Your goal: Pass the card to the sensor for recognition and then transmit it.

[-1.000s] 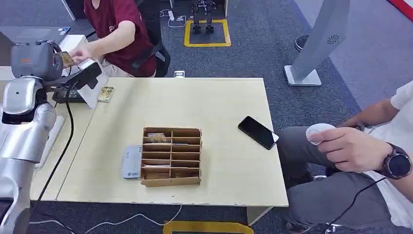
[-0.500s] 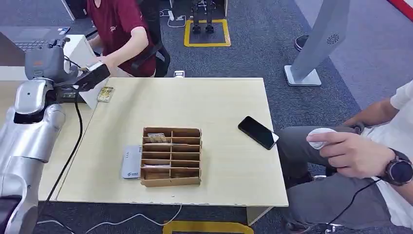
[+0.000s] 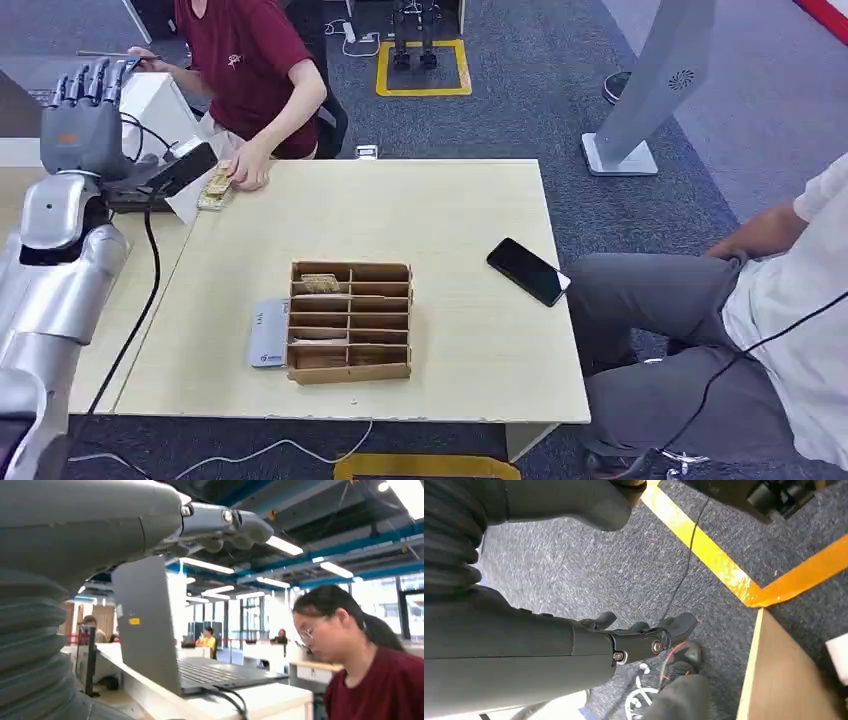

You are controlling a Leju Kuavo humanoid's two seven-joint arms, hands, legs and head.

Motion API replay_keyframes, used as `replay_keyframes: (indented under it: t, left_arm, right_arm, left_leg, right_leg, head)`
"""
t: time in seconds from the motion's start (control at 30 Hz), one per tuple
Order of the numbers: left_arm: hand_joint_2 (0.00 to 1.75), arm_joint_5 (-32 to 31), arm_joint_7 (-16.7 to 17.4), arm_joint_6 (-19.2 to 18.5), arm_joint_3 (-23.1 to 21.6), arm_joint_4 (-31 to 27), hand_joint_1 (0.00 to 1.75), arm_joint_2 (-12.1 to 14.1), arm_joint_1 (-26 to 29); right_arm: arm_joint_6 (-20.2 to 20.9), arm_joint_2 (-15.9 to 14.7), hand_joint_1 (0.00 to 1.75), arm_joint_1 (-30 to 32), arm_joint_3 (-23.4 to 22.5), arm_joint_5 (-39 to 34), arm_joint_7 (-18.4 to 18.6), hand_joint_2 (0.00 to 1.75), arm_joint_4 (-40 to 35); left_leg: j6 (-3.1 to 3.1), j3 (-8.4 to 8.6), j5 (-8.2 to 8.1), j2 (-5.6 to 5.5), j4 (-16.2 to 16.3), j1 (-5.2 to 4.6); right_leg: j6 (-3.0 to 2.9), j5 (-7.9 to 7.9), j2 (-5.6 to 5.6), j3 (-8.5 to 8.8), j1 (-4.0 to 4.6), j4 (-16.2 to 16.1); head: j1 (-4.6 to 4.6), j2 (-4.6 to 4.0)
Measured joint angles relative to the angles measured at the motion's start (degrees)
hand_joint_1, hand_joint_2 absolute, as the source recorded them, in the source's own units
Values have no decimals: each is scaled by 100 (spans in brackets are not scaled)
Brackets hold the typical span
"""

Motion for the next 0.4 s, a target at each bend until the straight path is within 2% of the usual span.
replay_keyframes:
  t: [0.17, 0.23, 0.27, 0.33, 0.37, 0.4]
  left_arm:
    - [175, 76, -85, 237, 149, -652, 0, 384, 817]
    - [175, 204, -83, 613, 296, -1002, 0, 542, 1343]
    - [175, 416, -142, 1030, 521, -1367, 0, 629, 1858]
    - [175, 1417, -675, 1644, 1182, -2119, 0, 568, 3013]
    - [175, 2291, -1330, 1814, 1776, -2664, 0, 233, 3714]
    - [175, 3041, -1934, 1682, 2358, -3063, 0, -166, 4297]
  right_arm:
    - [-85, 2, 0, 37, -7, -100, -41, 175, 2]
    - [-142, 2, 0, 70, -22, -181, -59, 175, 9]
    - [-221, 2, 0, 116, -35, -249, -66, 175, 9]
    - [-332, 2, 0, 214, -101, -376, -70, 175, 22]
    - [-373, 2, 0, 242, -157, -437, -70, 175, 26]
    - [-398, 2, 0, 298, -201, -479, -65, 175, 44]
  left_leg:
    - [0, -13, 0, -22, 0, 6]
    - [-4, -5, -9, -10, -14, 2]
    - [-14, 10, -25, 22, -17, -3]
    - [-8, 54, -53, 92, -24, -24]
    - [-1, 76, -69, 121, -28, -35]
    - [13, 78, -79, 138, -29, -34]
  right_leg:
    - [1, -10, -19, -4, 6, -1]
    - [-7, -14, -13, 5, -5, 0]
    - [-14, -19, 20, 8, -10, 2]
    - [-3, -33, 81, 14, -22, -1]
    - [5, -39, 111, 17, -32, -2]
    - [15, -53, 126, 19, -30, -2]
  head:
    - [-4, 0]
    - [13, 2]
    - [-2, 0]
    - [-4, 2]
    - [-17, 2]
    - [-39, 0]
